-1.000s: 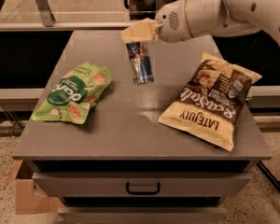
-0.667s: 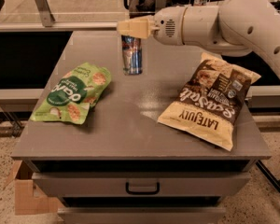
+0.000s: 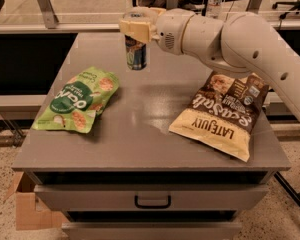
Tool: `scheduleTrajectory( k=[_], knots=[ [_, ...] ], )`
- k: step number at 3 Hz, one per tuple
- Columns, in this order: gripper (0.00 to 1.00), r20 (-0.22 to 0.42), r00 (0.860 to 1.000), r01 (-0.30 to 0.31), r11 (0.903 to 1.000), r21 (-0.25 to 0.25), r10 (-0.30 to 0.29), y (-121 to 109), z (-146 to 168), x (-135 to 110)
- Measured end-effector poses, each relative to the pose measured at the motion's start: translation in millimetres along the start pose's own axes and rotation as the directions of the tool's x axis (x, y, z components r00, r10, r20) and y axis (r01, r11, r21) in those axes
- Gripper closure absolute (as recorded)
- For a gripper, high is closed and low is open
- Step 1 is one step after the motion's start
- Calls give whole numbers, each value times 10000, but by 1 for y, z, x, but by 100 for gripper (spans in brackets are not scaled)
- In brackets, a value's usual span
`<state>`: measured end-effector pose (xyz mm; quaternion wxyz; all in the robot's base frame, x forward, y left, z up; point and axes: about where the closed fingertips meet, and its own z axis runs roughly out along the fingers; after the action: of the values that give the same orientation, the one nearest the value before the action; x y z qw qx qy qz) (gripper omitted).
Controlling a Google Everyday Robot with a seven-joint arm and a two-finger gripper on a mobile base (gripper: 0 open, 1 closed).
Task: Place redbull can upright
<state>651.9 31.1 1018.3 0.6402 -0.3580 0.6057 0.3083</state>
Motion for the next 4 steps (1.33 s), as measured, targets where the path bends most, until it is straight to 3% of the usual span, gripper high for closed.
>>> scheduleTrajectory(
  k=[1,3,4],
  knots=[
    [100,-40,9999,94,10000,9,-94,-1,-1,4],
    [97,-402,9879,1510,9883,225,-1500,-25,-15,80],
    [75,-262,9881,1524,9871,489,-1513,-28,-12,89]
  ],
)
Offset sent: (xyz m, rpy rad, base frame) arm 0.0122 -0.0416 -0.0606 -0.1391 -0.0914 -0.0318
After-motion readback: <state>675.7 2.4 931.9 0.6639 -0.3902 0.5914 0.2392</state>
